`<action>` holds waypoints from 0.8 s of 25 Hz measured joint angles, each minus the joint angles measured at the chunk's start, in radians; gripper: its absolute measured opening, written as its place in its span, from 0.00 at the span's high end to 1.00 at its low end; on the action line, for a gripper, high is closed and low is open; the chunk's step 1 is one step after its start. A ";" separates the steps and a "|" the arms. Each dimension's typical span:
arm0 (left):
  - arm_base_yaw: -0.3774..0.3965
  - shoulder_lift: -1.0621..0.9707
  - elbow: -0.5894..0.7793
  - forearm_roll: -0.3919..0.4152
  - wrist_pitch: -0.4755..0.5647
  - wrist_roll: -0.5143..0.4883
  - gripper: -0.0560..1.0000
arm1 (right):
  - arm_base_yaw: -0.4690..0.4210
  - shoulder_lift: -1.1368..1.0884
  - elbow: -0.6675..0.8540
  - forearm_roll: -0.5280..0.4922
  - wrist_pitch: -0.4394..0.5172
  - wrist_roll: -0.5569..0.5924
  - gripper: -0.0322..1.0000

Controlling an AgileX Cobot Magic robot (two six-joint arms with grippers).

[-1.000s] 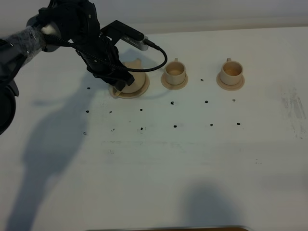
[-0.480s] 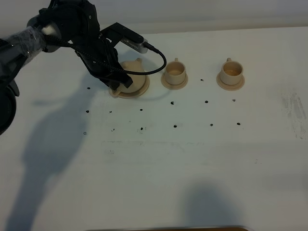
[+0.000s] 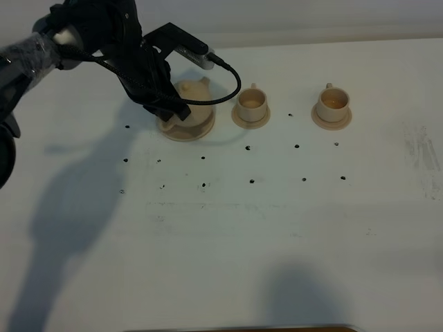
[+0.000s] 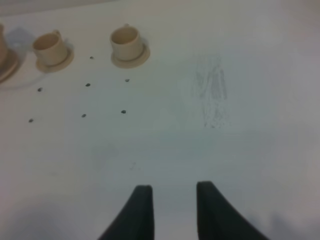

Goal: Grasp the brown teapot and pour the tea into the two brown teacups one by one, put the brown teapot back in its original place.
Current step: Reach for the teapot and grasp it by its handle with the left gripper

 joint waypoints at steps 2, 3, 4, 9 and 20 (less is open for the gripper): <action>-0.002 -0.017 0.000 -0.002 0.007 0.014 0.87 | 0.000 0.000 0.000 0.000 0.000 0.000 0.75; -0.003 -0.027 0.000 -0.004 0.010 0.022 0.87 | 0.000 0.000 0.000 0.000 0.000 0.000 0.75; -0.003 -0.034 0.000 -0.004 0.012 0.032 0.87 | 0.000 0.000 0.000 0.000 0.000 0.000 0.75; -0.003 -0.048 0.000 -0.004 0.004 0.107 0.87 | 0.000 0.000 0.000 0.000 0.000 0.000 0.75; -0.005 -0.036 0.000 0.004 -0.061 0.300 0.87 | 0.000 0.000 0.000 0.000 0.000 0.000 0.75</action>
